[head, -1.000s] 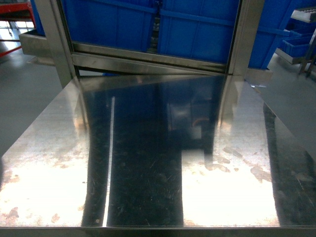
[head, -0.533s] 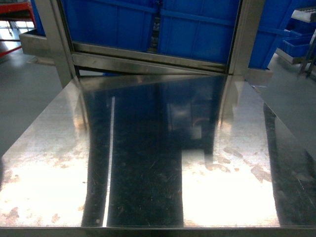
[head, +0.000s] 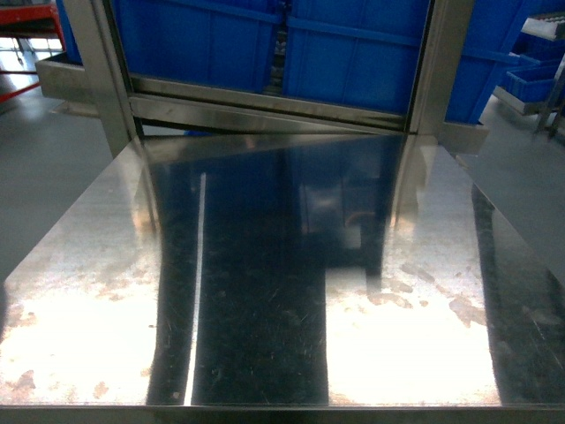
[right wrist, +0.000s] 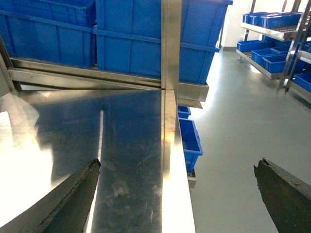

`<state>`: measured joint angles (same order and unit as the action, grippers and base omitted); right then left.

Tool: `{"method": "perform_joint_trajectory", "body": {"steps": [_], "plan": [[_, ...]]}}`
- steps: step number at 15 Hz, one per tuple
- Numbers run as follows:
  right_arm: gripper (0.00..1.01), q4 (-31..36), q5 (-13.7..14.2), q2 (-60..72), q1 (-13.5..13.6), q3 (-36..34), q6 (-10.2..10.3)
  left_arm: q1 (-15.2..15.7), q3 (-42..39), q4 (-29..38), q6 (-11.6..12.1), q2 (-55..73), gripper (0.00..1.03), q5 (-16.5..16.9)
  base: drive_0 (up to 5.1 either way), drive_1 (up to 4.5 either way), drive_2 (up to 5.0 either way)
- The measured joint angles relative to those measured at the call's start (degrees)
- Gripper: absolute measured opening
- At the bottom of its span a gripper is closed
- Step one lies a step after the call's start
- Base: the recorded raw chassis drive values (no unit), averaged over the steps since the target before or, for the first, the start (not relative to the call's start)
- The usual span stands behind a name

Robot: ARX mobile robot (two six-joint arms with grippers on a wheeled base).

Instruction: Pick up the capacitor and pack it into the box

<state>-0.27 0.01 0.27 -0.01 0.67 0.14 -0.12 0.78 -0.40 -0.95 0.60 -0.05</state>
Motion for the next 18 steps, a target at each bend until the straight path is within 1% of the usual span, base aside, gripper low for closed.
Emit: {"method": "perform_joint_trajectory", "body": {"steps": [18], "plan": [[0.98, 0.2, 0.0, 0.0, 0.0, 0.0, 0.0, 0.0, 0.0, 0.2, 0.0, 0.0, 0.44, 0.0, 0.0, 0.0, 0.0]]}}
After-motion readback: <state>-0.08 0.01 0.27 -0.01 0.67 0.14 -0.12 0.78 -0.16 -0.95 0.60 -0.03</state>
